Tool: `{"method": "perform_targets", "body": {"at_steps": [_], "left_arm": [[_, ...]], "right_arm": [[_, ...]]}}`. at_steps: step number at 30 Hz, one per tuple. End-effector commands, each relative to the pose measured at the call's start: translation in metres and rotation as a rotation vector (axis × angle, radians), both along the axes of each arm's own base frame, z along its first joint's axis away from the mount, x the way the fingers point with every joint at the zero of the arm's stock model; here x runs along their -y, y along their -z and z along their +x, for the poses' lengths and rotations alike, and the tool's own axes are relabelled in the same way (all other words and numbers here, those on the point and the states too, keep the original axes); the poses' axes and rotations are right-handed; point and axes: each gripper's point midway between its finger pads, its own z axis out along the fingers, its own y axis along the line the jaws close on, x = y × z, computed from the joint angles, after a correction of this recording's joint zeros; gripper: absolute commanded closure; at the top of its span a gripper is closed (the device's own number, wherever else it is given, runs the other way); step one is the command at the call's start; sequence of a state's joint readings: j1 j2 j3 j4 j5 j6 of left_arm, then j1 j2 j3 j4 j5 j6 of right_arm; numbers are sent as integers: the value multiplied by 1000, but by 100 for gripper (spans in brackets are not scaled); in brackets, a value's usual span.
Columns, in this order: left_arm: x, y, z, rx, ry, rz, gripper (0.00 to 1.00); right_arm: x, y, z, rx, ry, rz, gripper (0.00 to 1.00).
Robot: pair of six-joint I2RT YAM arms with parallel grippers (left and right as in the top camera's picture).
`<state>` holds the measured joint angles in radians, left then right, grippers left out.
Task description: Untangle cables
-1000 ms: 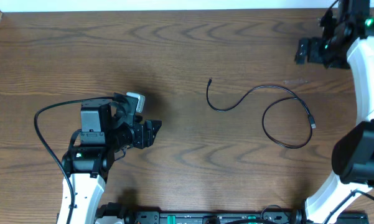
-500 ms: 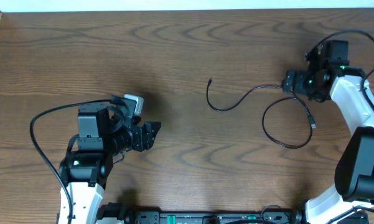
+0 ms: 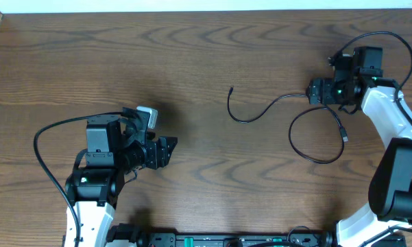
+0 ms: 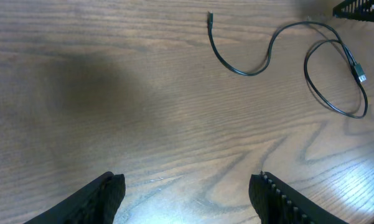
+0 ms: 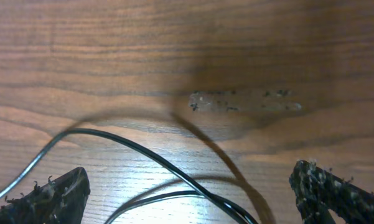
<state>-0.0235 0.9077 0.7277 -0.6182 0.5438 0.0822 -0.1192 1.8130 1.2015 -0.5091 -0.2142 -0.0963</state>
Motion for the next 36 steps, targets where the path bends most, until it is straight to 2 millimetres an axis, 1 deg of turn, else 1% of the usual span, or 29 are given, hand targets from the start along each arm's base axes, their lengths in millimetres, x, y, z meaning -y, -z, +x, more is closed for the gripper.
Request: {"method": "perform_targets", "body": {"at_steps": [1, 5, 11, 19, 20, 23, 24, 25, 27, 28, 29, 30, 31, 33, 36], "left_arm": [[0, 0, -1, 0, -4, -1, 31], [0, 0, -1, 0, -4, -1, 31], [0, 0, -1, 0, -4, 0, 30], [0, 0, -1, 0, -4, 0, 30], [0, 0, -1, 1, -4, 0, 30], [-2, 1, -1, 1, -10, 7, 31], [-2, 1, -1, 1, -11, 9, 31], [-2, 1, -1, 1, -11, 9, 31], [-2, 1, -1, 1, -11, 9, 31], [-2, 1, -1, 1, -11, 9, 30], [-2, 1, -1, 2, -11, 9, 31], [-2, 1, -1, 2, -11, 9, 30], [-2, 1, 0, 2, -11, 9, 31], [-2, 0, 0, 4, -10, 8, 30], [-2, 0, 0, 7, -11, 8, 31]], "right_arm": [[-5, 18, -3, -28, -71, -1, 1], [-3, 30, -4, -53, -65, 3, 1], [-2, 53, -10, -109, -68, 17, 1], [-1, 65, -15, -148, -63, 21, 1], [-1, 66, -16, -150, -62, 19, 2], [-1, 67, -18, -160, -62, 22, 14], [-1, 68, -20, -166, -61, 23, 15], [-1, 69, -21, -170, -55, 26, 22], [-2, 70, -24, -182, -55, 29, 42], [-2, 70, -26, -189, -55, 29, 50], [-2, 70, -27, -195, -55, 30, 55], [-2, 71, -28, -201, -55, 31, 62], [-3, 71, -30, -206, -55, 32, 72], [-3, 71, -31, -212, -49, 35, 99], [-6, 71, -33, -222, -51, 54, 99]]}}
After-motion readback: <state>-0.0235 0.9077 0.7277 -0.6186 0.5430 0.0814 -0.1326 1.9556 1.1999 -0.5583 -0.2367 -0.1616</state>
